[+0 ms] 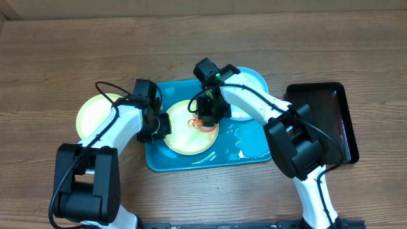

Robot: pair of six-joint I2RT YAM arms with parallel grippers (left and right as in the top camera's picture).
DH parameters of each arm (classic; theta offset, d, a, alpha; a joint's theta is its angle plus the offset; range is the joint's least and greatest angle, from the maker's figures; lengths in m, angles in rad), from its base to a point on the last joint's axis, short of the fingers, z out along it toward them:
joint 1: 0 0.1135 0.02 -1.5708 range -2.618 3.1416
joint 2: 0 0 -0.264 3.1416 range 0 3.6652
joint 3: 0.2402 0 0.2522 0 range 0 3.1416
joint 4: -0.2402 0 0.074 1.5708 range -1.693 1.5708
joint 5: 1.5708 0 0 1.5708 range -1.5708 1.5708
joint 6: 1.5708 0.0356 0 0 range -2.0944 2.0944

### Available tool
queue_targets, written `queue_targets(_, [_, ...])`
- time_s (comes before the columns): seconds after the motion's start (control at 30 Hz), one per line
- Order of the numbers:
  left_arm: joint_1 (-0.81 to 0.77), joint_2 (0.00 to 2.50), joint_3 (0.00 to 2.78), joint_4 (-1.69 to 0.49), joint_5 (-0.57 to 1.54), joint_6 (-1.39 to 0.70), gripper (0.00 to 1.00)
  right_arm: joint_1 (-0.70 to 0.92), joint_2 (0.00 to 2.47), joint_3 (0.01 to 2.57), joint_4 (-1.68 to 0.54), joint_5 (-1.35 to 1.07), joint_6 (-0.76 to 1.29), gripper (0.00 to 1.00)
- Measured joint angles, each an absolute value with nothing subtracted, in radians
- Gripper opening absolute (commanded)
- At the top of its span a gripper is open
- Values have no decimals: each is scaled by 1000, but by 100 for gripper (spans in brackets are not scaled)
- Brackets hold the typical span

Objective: Clean dirty plates on tray and stack at the side
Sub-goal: 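Bring the sponge down onto the second yellow plate with the right gripper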

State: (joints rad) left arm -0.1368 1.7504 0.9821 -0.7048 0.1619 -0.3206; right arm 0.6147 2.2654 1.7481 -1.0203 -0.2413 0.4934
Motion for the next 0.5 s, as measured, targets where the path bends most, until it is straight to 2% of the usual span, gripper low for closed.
queue_targets(0.3, [-134,1750,976,-714,199,-306,4,620,2293,1741,-815,-390,546,4])
queue_targets(0.5, [-135,1750,973,-719,217,-303,4,642,2300,1748,-931,-473,516,4])
